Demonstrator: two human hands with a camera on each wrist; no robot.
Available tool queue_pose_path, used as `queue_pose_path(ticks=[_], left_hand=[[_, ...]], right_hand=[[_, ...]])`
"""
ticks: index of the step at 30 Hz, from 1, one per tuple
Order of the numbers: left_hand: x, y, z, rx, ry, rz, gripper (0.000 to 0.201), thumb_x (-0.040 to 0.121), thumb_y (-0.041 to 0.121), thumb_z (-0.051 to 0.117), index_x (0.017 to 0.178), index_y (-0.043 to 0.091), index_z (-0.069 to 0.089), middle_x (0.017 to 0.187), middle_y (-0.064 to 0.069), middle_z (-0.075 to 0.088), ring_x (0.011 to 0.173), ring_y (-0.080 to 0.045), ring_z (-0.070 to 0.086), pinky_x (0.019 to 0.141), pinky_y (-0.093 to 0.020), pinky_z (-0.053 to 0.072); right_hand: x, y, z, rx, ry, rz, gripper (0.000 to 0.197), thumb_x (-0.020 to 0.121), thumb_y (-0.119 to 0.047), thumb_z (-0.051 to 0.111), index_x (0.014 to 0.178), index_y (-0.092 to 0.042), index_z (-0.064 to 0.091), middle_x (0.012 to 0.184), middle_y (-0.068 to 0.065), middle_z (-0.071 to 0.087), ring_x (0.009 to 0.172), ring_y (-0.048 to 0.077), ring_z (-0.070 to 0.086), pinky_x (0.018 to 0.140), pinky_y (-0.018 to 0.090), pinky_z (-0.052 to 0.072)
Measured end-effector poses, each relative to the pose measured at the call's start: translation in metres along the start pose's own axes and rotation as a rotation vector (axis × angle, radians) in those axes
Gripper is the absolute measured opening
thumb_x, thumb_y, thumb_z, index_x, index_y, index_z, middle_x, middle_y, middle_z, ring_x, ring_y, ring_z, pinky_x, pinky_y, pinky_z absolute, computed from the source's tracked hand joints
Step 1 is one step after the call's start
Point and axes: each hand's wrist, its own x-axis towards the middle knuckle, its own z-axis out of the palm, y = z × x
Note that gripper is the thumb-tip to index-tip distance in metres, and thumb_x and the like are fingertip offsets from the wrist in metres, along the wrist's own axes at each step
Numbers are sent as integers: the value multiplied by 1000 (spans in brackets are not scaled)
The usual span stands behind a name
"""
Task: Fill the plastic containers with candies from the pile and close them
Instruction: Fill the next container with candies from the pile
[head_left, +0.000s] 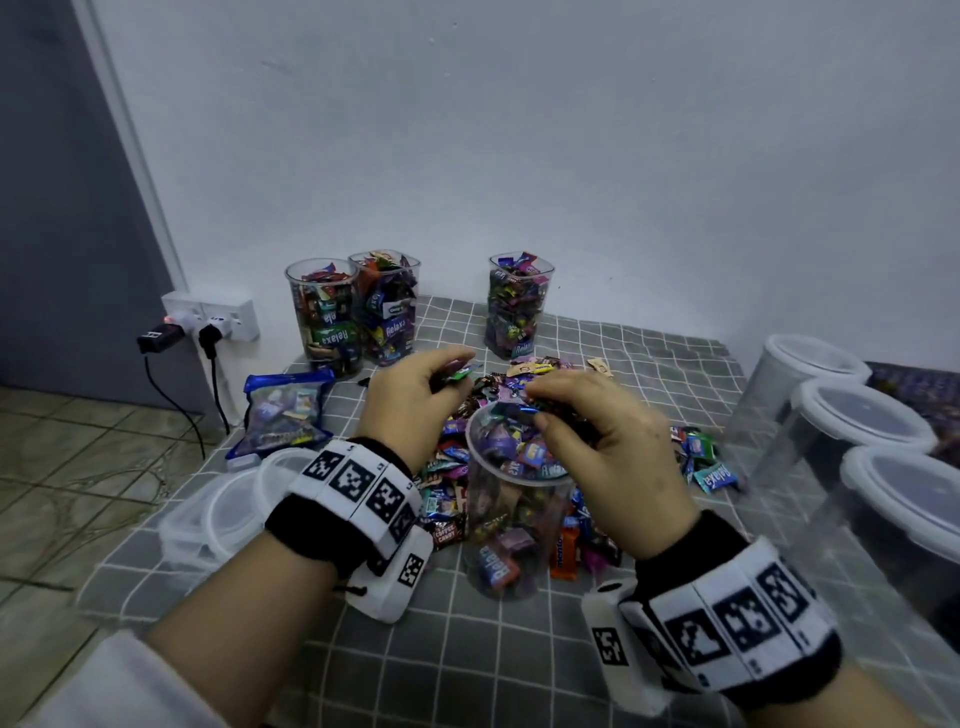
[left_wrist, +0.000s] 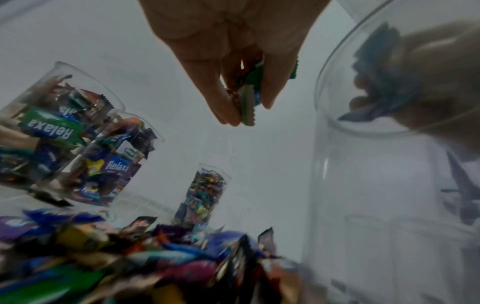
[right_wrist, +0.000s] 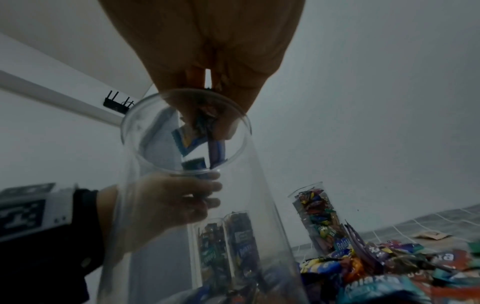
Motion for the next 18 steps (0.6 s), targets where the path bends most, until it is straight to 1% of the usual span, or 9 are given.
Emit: queue_pose_path(ticks=[3, 5, 7, 10, 12, 13, 15, 16, 18], left_hand=[[0, 11, -4, -134, 23, 10, 30, 85, 8, 66, 113, 17, 67, 101, 9, 66, 89, 7, 59, 88, -26, 52], [0, 18, -6, -191, 31, 24, 30, 84, 6, 67, 112, 18, 68, 97, 12, 66, 87, 11, 59, 85, -25, 54], [-1, 24, -6, -238, 29, 39, 31, 83, 4, 67, 109, 20, 67, 96, 11, 66, 87, 5, 61, 82, -25, 55], [-4, 30, -6, -291, 12, 60, 33, 83, 4, 67, 102, 31, 65, 97, 11, 67, 90, -5, 63, 82, -29, 54], [-7, 33, -7, -289, -3, 84, 35, 83, 4, 67, 98, 36, 64, 98, 13, 67, 93, -4, 63, 85, -31, 54], [-8, 35, -8, -289, -15, 96, 35, 83, 5, 67, 97, 37, 64, 99, 14, 67, 94, -3, 63, 86, -32, 54], [-10, 39, -8, -297, -43, 105, 34, 82, 5, 67, 99, 35, 64, 100, 14, 67, 96, -3, 63, 87, -33, 54], [-11, 41, -8, -297, -54, 109, 33, 82, 5, 68, 101, 33, 64, 100, 13, 67, 96, -3, 63, 87, -34, 54], [-12, 44, -8, -296, -72, 120, 34, 82, 4, 68, 101, 32, 64, 99, 12, 67, 96, -3, 63, 88, -35, 54]], right_hand=[[-1, 2, 1, -11, 8, -11, 21, 80, -4, 61, 97, -8, 71, 99, -10, 62, 97, 1, 58, 88, 16, 46], [-2, 2, 2, 2, 6, -7, 21, 79, -3, 60, 97, -8, 71, 100, -10, 62, 98, 0, 58, 88, 15, 46], [-3, 2, 3, 12, 4, -4, 21, 79, -3, 60, 96, -8, 72, 101, -11, 62, 99, -2, 57, 87, 13, 45], [-6, 2, 1, 40, -12, 11, 18, 81, -7, 60, 94, -10, 72, 104, -9, 63, 101, 0, 58, 88, 19, 47], [-8, 1, 0, 71, -31, 43, 19, 83, -19, 58, 91, -12, 73, 109, -8, 64, 104, 1, 59, 88, 19, 47], [-10, -1, -1, 90, -42, 64, 22, 83, -24, 55, 89, -14, 73, 112, -8, 64, 105, -1, 59, 86, 18, 47], [-12, -4, -3, 128, -57, 92, 24, 82, -28, 54, 88, -16, 73, 115, -9, 63, 106, -5, 57, 84, 12, 45], [-13, -5, -4, 147, -61, 103, 23, 82, -29, 54, 89, -17, 73, 116, -10, 63, 108, -5, 57, 84, 11, 45], [-14, -6, -6, 205, -75, 144, 22, 81, -31, 55, 92, -22, 71, 119, -13, 62, 112, -5, 55, 91, 15, 44]])
